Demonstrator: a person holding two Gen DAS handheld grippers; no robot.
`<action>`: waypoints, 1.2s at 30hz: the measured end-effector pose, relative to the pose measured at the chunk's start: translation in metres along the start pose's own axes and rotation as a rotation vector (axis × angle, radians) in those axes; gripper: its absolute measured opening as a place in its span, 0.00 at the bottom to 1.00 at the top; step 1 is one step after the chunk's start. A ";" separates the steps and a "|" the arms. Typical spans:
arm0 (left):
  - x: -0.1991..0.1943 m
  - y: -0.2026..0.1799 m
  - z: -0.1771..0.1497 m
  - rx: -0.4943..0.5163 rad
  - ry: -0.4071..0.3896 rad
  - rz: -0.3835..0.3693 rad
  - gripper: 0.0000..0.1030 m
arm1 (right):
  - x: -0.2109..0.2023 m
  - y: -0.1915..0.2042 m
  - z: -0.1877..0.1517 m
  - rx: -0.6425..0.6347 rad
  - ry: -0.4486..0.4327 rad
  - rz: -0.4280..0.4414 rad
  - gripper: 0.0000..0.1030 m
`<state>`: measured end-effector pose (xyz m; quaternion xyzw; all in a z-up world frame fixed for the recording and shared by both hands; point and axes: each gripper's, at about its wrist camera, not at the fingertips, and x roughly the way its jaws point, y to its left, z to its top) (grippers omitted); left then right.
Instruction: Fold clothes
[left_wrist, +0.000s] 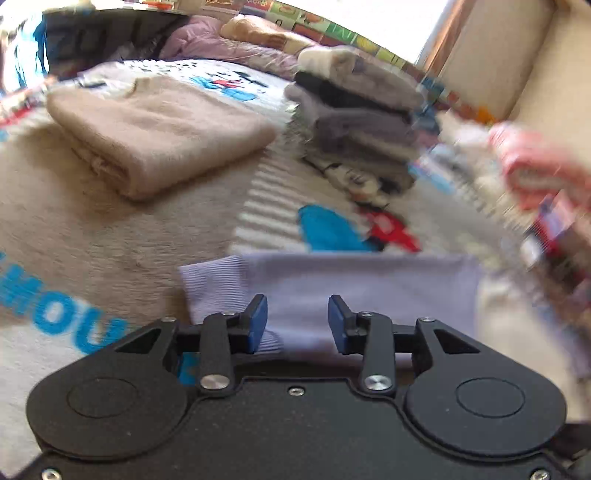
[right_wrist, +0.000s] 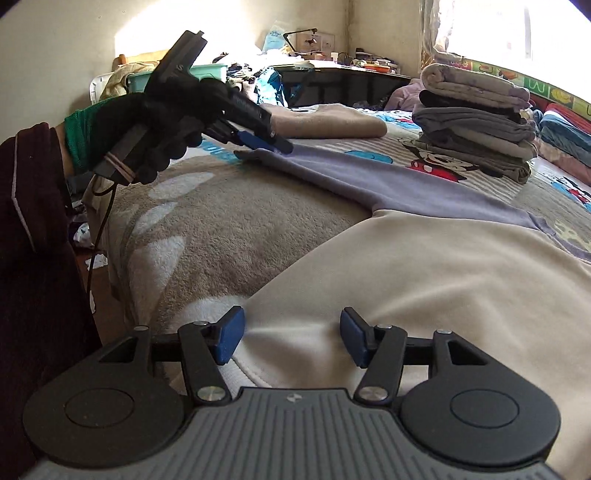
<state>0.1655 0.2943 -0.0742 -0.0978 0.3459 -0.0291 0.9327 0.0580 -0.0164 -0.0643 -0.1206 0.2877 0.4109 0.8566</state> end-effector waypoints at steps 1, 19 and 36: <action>0.002 -0.007 -0.004 0.087 0.006 0.096 0.28 | 0.001 0.000 0.001 -0.002 0.004 -0.002 0.57; -0.014 -0.048 -0.014 0.234 -0.056 0.154 0.48 | -0.049 0.003 0.004 0.009 -0.021 -0.030 0.59; -0.048 -0.246 -0.067 0.678 -0.089 -0.202 0.57 | -0.252 -0.183 -0.181 1.018 -0.540 -0.421 0.65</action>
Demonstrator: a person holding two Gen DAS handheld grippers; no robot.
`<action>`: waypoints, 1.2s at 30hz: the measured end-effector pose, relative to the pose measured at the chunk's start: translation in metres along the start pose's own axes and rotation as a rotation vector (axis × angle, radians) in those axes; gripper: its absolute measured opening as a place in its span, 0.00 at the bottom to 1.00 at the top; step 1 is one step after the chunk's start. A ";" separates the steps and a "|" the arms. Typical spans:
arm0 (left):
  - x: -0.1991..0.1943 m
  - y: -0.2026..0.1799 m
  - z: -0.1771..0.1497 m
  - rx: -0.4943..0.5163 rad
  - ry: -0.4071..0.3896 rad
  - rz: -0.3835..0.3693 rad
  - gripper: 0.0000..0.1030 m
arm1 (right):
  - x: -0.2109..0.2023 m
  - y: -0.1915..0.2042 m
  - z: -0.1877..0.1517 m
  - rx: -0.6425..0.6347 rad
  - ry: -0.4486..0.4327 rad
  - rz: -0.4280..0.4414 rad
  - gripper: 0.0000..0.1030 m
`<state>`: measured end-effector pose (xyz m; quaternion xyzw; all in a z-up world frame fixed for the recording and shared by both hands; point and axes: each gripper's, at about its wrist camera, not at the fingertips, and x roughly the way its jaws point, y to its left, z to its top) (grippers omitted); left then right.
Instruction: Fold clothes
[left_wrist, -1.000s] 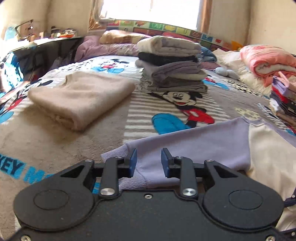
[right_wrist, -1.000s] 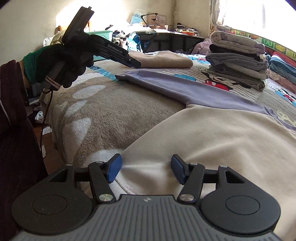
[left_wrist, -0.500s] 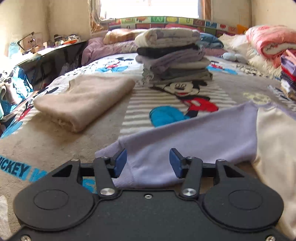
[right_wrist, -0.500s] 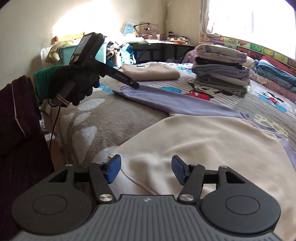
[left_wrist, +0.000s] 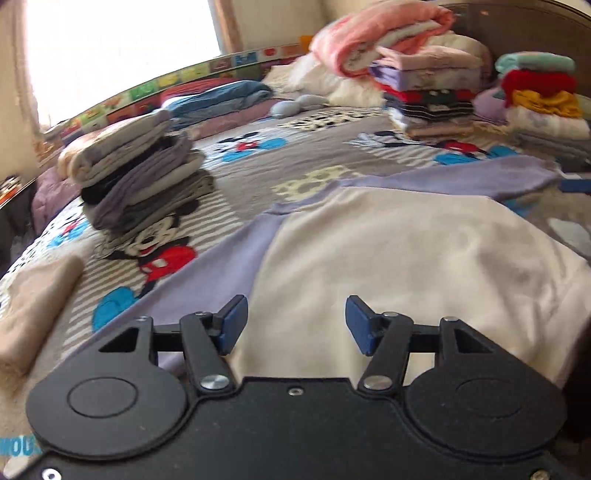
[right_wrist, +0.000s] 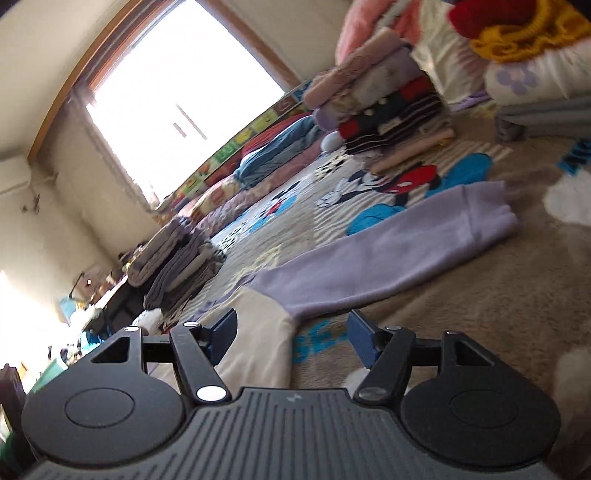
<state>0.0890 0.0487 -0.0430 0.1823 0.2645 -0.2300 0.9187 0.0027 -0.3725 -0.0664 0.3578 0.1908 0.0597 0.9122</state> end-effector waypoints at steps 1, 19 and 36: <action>-0.003 -0.012 -0.002 0.032 0.013 -0.040 0.57 | -0.003 -0.013 0.003 0.056 -0.015 -0.028 0.65; -0.001 -0.132 0.029 -0.013 -0.021 -0.105 0.58 | 0.003 -0.134 0.044 0.510 -0.136 -0.025 0.67; 0.033 -0.263 0.017 0.311 0.023 -0.055 0.33 | 0.003 -0.164 0.056 0.553 -0.099 0.121 0.66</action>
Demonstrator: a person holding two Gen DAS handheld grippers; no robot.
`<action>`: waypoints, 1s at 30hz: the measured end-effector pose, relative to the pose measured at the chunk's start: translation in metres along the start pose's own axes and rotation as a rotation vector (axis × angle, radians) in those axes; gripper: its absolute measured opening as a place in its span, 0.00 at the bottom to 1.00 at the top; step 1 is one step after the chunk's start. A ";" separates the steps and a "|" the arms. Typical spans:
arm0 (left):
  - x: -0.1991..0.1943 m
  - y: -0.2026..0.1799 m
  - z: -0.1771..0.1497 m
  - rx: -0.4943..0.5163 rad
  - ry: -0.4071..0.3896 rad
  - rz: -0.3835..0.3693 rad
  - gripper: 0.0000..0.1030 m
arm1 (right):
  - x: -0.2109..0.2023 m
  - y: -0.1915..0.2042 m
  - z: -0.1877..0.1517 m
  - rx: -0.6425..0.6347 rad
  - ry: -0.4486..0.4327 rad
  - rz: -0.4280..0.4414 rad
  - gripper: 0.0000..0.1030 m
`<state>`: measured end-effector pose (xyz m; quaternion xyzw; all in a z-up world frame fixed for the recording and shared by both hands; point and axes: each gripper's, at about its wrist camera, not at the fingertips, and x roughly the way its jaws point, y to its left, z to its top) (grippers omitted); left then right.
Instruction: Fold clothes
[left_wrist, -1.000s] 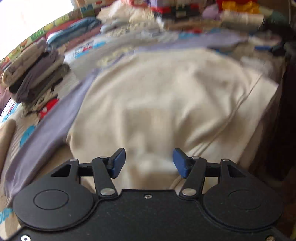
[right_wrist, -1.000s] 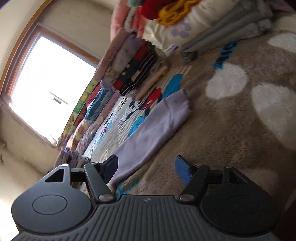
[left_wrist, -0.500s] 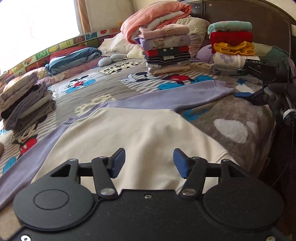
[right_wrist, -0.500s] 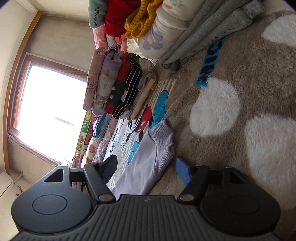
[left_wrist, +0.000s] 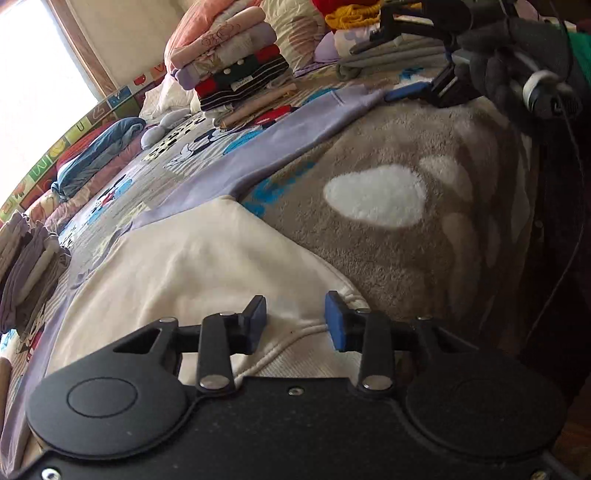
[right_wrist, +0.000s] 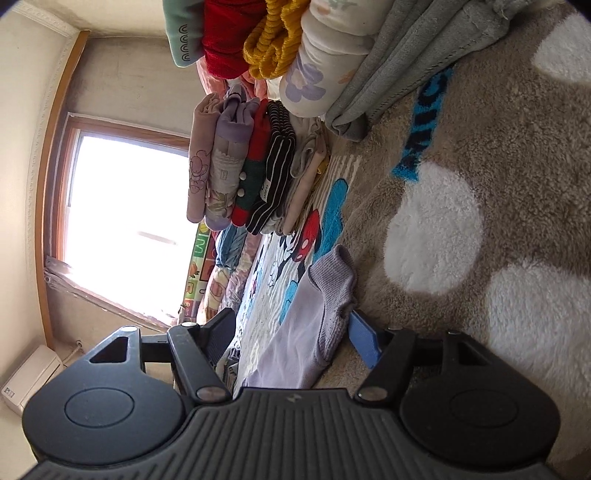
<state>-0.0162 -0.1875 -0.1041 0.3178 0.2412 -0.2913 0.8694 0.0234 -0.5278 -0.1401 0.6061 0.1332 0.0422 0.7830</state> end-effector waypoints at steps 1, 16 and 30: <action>-0.004 0.001 0.003 -0.010 -0.014 0.011 0.33 | 0.000 -0.001 0.001 0.012 -0.001 0.007 0.66; -0.020 -0.062 -0.025 0.338 -0.056 0.114 0.51 | -0.006 -0.004 0.002 0.065 -0.007 0.041 0.73; -0.028 -0.011 -0.003 0.062 -0.080 0.126 0.13 | -0.007 -0.004 0.001 0.070 -0.006 0.045 0.74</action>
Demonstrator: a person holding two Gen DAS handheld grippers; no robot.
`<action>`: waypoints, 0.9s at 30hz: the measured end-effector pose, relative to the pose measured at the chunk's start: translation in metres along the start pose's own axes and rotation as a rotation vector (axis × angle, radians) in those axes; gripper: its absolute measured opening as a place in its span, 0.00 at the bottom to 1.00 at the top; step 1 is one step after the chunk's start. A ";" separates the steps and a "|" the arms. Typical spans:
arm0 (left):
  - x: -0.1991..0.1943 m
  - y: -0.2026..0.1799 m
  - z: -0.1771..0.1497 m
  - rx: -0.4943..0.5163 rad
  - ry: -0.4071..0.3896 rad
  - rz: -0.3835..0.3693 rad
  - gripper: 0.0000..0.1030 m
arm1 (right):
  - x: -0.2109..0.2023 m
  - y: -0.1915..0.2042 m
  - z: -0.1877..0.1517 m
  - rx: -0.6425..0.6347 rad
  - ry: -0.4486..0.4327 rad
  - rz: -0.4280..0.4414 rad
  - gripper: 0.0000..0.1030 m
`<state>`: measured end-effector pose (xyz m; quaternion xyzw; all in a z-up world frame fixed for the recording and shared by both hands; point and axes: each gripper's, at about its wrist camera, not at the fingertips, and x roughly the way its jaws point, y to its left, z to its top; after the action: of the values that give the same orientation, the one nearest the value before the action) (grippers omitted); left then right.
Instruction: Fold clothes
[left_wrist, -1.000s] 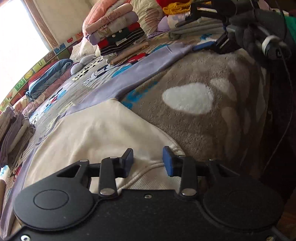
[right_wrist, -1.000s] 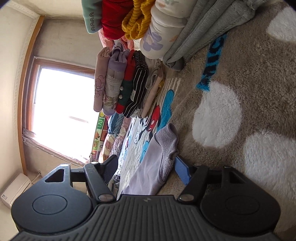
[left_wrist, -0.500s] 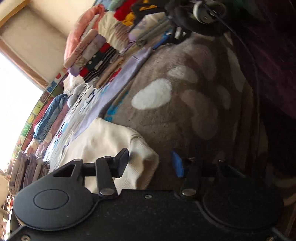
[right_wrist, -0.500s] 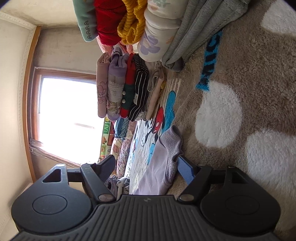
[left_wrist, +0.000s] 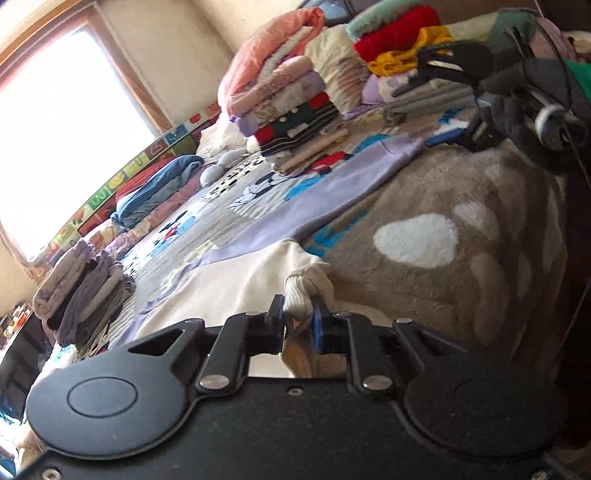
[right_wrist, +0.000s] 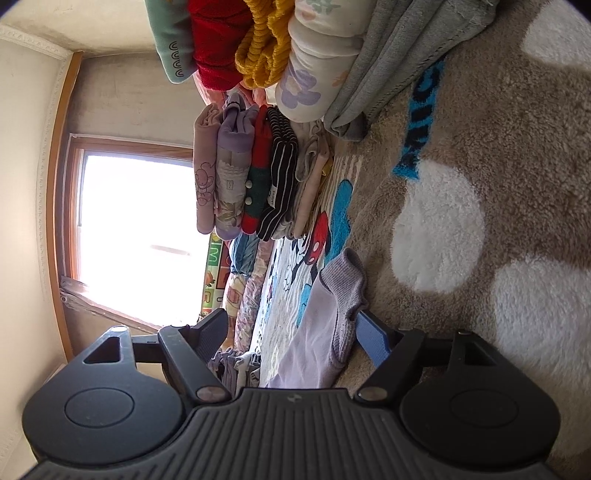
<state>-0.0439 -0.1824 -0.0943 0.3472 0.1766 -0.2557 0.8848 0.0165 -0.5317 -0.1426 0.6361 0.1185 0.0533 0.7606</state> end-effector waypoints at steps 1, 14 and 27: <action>0.005 -0.012 -0.005 0.047 0.021 -0.059 0.14 | 0.000 0.000 0.000 0.000 -0.001 0.000 0.74; 0.013 0.021 0.024 -0.212 -0.008 -0.113 0.29 | -0.001 0.002 -0.002 -0.013 -0.005 -0.010 0.74; 0.012 0.021 0.031 -0.082 -0.044 -0.069 0.38 | -0.011 -0.005 0.004 0.019 -0.050 0.017 0.74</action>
<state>-0.0175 -0.1949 -0.0675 0.2985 0.1794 -0.2862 0.8926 0.0061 -0.5389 -0.1458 0.6454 0.0946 0.0431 0.7568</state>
